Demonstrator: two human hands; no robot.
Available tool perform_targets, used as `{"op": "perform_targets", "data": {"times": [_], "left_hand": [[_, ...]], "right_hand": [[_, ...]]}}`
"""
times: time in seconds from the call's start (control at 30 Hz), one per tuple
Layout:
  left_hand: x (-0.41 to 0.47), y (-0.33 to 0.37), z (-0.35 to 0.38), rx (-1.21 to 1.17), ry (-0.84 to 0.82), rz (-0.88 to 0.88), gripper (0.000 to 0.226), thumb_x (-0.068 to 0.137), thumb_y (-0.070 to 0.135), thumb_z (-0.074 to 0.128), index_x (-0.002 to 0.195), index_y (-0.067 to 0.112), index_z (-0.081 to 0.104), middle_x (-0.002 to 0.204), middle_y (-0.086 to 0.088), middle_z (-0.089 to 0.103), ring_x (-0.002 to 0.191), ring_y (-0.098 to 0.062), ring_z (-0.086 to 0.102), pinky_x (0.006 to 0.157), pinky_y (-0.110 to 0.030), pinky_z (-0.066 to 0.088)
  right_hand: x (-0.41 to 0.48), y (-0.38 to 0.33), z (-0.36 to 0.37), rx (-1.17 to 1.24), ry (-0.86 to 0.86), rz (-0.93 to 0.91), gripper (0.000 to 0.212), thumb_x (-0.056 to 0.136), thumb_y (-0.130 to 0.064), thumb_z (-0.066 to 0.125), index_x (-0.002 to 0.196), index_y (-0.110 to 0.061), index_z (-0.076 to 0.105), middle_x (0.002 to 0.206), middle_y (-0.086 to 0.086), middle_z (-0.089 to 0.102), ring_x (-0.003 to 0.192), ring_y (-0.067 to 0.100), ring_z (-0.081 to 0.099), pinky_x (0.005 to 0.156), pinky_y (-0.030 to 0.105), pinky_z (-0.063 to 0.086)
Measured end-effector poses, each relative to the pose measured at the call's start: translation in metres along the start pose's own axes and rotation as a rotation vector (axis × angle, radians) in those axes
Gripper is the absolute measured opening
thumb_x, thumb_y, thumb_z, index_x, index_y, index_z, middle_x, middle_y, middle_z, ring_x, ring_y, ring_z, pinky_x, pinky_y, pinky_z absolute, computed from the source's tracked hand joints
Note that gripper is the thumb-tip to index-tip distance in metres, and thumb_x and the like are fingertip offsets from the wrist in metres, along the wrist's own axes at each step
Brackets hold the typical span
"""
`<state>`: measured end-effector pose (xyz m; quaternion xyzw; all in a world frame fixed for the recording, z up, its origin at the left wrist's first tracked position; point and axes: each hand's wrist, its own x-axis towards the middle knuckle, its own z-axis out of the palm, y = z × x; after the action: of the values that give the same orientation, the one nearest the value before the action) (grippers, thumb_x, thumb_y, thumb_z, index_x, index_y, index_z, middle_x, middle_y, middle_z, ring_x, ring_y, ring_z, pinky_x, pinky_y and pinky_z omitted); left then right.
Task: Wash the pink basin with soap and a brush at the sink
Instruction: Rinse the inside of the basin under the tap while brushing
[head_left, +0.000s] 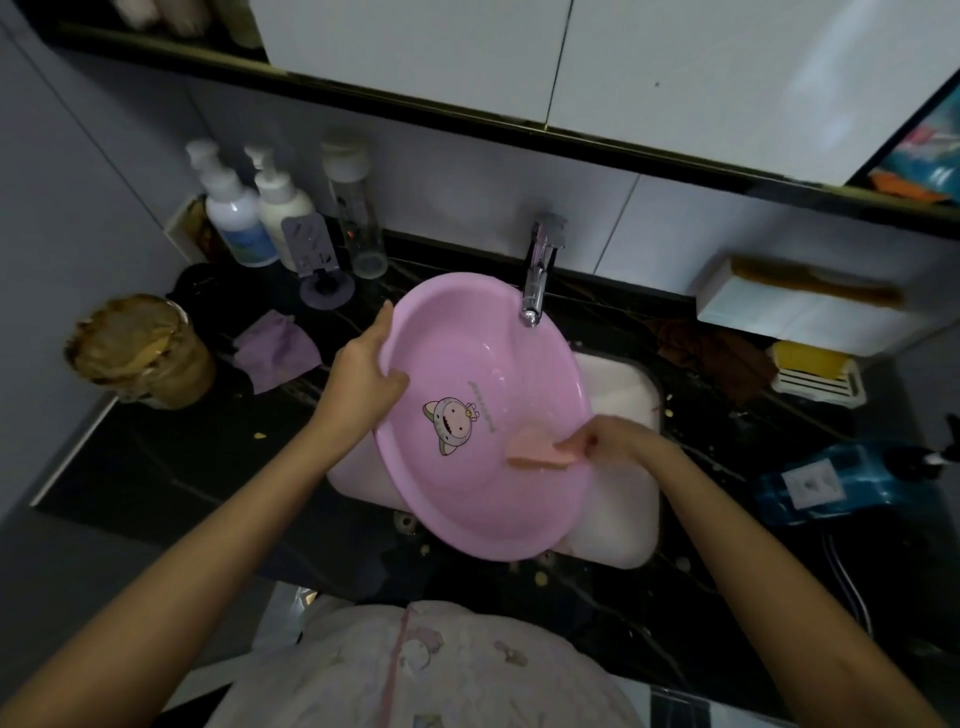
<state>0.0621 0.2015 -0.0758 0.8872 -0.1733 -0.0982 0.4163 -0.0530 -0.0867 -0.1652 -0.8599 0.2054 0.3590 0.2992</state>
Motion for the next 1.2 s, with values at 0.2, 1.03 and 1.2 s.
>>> {"op": "perform_targets", "data": {"times": [0.2, 1.03, 1.2], "left_hand": [[0.002, 0.005, -0.002, 0.031, -0.016, 0.002, 0.082, 0.079, -0.008, 0.056, 0.15, 0.013, 0.021, 0.145, -0.011, 0.041, 0.122, -0.021, 0.047, 0.086, -0.022, 0.038], [-0.004, 0.014, -0.008, 0.072, -0.057, -0.022, 0.083, 0.078, -0.01, 0.058, 0.149, 0.012, 0.019, 0.14, -0.017, 0.045, 0.12, -0.03, 0.05, 0.084, -0.024, 0.039], [-0.004, 0.018, -0.008, 0.071, -0.05, -0.011, 0.081, 0.079, -0.01, 0.057, 0.148, 0.013, 0.023, 0.136, -0.018, 0.048, 0.115, -0.032, 0.053, 0.081, -0.025, 0.039]], "right_hand": [[0.014, -0.03, -0.046, -0.569, 0.55, -0.205, 0.034, 0.1, -0.04, 0.037, 0.131, -0.041, 0.05, 0.113, 0.004, 0.058, 0.101, 0.027, 0.059, 0.07, 0.027, 0.035], [0.001, -0.034, -0.073, -0.622, 0.491, -0.018, 0.032, 0.098, -0.036, 0.043, 0.119, -0.021, 0.063, 0.111, 0.005, 0.063, 0.102, 0.025, 0.059, 0.079, 0.033, 0.038], [-0.005, -0.03, -0.064, -0.421, 0.023, 0.182, 0.043, 0.09, -0.046, 0.058, 0.111, -0.008, 0.066, 0.086, 0.004, 0.062, 0.069, 0.017, 0.054, 0.061, 0.023, 0.042]]}}
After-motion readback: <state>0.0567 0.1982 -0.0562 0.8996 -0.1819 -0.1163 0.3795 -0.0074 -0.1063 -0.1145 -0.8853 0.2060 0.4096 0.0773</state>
